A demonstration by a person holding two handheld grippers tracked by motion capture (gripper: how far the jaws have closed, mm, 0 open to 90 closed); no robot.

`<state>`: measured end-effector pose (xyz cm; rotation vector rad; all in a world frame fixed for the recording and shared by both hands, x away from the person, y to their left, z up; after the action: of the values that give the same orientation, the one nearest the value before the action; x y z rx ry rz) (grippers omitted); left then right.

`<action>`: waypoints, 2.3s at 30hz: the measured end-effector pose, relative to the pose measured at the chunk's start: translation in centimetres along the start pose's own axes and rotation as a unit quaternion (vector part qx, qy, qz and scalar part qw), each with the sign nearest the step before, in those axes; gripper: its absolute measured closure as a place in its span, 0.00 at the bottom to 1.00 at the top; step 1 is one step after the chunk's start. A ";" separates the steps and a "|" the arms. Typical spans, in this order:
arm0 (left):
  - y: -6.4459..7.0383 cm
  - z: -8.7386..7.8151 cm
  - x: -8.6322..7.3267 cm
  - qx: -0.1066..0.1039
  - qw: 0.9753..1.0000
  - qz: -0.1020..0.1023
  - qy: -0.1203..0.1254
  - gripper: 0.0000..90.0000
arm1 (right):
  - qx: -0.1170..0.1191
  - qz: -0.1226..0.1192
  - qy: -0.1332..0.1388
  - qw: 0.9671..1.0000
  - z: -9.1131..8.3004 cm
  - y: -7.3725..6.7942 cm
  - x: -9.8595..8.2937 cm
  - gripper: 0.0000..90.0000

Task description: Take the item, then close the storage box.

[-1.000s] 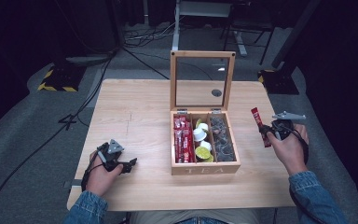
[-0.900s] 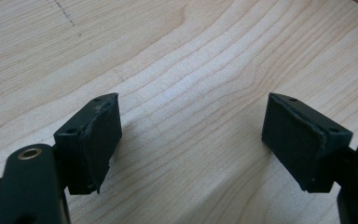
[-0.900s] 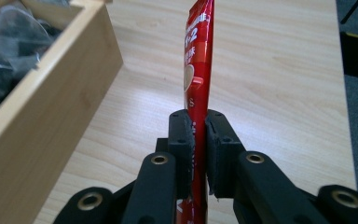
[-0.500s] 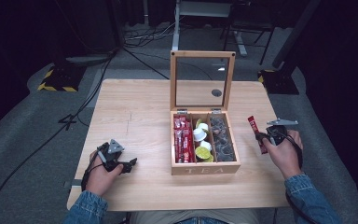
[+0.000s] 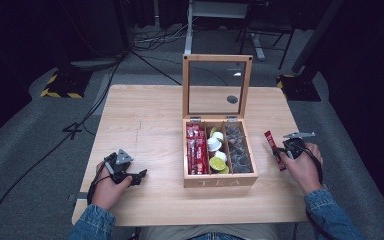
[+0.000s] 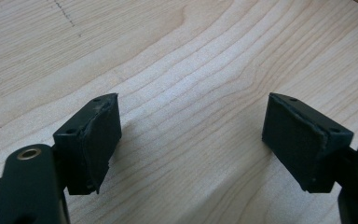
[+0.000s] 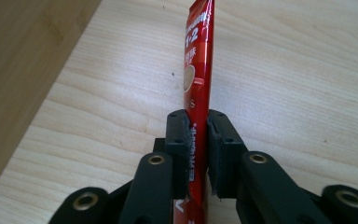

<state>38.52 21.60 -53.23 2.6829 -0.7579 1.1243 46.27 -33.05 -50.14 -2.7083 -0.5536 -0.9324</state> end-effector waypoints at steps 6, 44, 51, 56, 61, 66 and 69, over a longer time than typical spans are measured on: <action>0.0 0.0 0.0 0.000 1.000 -0.001 -0.001 0.22 | -0.004 0.005 0.009 1.000 0.0 0.2 0.1 0.72; -0.1 0.1 0.1 -0.004 1.000 0.001 -0.002 0.20 | 0.064 -0.056 0.149 0.985 -7.7 -4.4 10.3 0.39; -0.1 0.1 0.1 -0.003 1.000 0.001 -0.002 0.21 | 0.083 -0.089 0.184 0.975 -7.7 -5.1 13.5 0.39; -0.1 0.1 0.1 -0.002 1.000 0.002 -0.002 0.21 | 0.085 -0.099 0.188 0.973 -7.5 -5.5 15.4 0.39; -0.1 0.1 0.1 -0.002 1.000 0.002 -0.002 0.21 | 0.105 -0.090 0.193 0.971 -7.2 -5.1 17.5 0.39; -0.1 0.1 0.1 -0.002 1.000 0.001 -0.001 0.21 | 0.104 -0.076 0.199 0.971 -6.7 -4.4 19.8 0.39; -0.1 0.1 0.1 -0.002 1.000 0.002 -0.002 0.21 | 0.103 -0.079 0.203 0.971 -6.3 -4.2 20.7 0.39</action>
<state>38.74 21.62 -53.24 2.6826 -0.7655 1.1171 56.19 -25.59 -31.88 -2.2292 -0.7352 -1.3444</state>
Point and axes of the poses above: each handheld gripper's, and its own axes: z roughly forward along the jaws, x roughly out of its top, y roughly to its right, the point moved 4 cm from there along z, roughly forward along the jaws, and after that the axes turned 7 degrees about x, right-handed, at the moved point
